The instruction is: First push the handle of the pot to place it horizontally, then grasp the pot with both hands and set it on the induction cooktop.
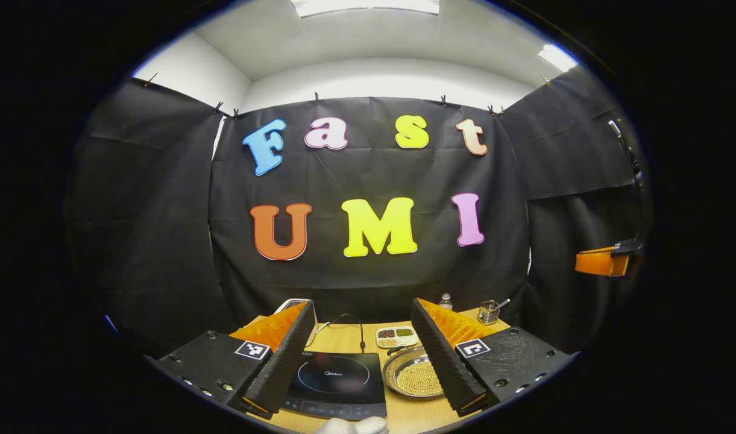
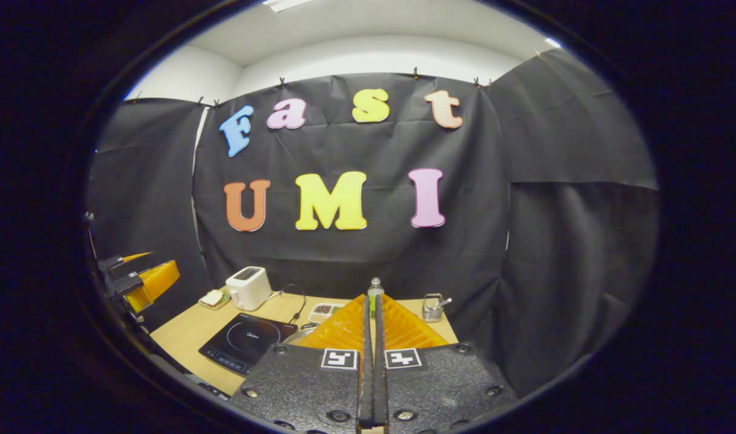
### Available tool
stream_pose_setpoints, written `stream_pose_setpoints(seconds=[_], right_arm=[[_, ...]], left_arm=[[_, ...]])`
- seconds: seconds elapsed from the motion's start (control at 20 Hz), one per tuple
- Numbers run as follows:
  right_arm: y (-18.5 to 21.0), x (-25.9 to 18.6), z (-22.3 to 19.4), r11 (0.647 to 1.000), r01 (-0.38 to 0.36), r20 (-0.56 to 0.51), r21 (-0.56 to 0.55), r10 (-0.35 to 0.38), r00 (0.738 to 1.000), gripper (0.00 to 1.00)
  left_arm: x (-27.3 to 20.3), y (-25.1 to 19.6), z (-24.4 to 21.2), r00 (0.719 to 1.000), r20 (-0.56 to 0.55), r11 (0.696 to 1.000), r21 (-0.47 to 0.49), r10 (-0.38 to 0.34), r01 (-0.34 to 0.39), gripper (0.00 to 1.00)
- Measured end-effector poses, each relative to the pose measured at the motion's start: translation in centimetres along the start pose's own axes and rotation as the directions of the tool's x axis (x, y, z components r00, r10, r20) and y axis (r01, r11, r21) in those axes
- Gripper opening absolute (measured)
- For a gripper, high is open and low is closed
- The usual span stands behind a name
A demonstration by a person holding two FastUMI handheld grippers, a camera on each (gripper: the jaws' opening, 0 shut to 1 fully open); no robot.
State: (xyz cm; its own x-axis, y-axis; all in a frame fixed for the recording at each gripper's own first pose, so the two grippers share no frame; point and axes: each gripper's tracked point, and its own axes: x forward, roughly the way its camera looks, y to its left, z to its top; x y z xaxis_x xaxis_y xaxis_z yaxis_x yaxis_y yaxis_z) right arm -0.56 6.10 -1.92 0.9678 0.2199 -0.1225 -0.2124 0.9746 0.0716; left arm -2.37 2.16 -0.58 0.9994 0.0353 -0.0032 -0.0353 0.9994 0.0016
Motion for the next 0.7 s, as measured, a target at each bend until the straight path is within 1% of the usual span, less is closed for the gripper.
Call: stream_pose_setpoints(seconds=[0.05,0.1,0.2,0.25,0.3,0.35,0.4,0.45,0.55,0.65,0.7], right_arm=[[0.4,0.7,-1.1,1.0,-0.014,-0.028,-0.004,0.014,1.0,0.0],[0.9,1.3,-2.3,0.999,-0.032,-0.061,-0.008,0.031,0.998,0.04],[2.0,2.6,-5.0,0.998,-0.069,-0.127,-0.008,0.067,0.99,0.0],[2.5,3.4,-6.4,0.996,-0.091,-0.155,-0.004,0.089,0.984,0.04],[3.0,4.2,-7.8,0.994,-0.111,-0.186,-0.003,0.108,0.977,0.0],[3.4,4.8,-9.5,0.992,-0.129,-0.219,-0.005,0.125,0.968,0.04],[3.6,5.6,-11.3,0.99,-0.142,-0.25,-0.009,0.135,0.959,0.01],[3.9,6.2,-13.1,0.988,-0.156,-0.284,-0.011,0.147,0.947,0.04],[4.7,7.5,-16.8,0.982,-0.19,-0.353,-0.011,0.174,0.919,0.0],[5.0,8.4,-20.8,0.976,-0.217,-0.426,-0.034,0.182,0.886,0.01],[5.4,8.8,-22.7,0.972,-0.233,-0.459,-0.039,0.19,0.868,0.04]], left_arm=[[-0.1,0.2,-0.2,1.0,-0.002,1.0,-0.002,0.007,-0.007,0.96],[-0.3,0.2,-0.6,1.0,-0.013,1.0,-0.008,0.011,-0.011,0.96],[-0.6,0.0,-0.7,1.0,-0.014,1.0,-0.027,0.008,-0.008,0.96],[-0.6,-0.1,-0.7,1.0,-0.012,1.0,-0.025,0.011,-0.012,0.96],[-0.8,0.3,-0.9,1.0,-0.014,1.0,-0.018,0.024,-0.024,0.96],[-0.9,0.4,-1.1,0.999,-0.017,0.999,-0.015,0.035,-0.035,0.96],[-1.0,0.3,-1.2,0.999,-0.023,0.999,-0.016,0.043,-0.044,0.96],[-1.1,0.2,-1.3,0.998,-0.032,0.999,-0.017,0.048,-0.049,0.96],[-1.6,0.1,-1.4,0.998,-0.036,0.998,-0.011,0.056,-0.056,0.96],[-1.8,0.0,-1.0,0.997,-0.032,0.998,-0.003,0.064,-0.064,0.96],[-1.9,0.0,-1.2,0.997,-0.032,0.998,-0.001,0.068,-0.068,0.96]])
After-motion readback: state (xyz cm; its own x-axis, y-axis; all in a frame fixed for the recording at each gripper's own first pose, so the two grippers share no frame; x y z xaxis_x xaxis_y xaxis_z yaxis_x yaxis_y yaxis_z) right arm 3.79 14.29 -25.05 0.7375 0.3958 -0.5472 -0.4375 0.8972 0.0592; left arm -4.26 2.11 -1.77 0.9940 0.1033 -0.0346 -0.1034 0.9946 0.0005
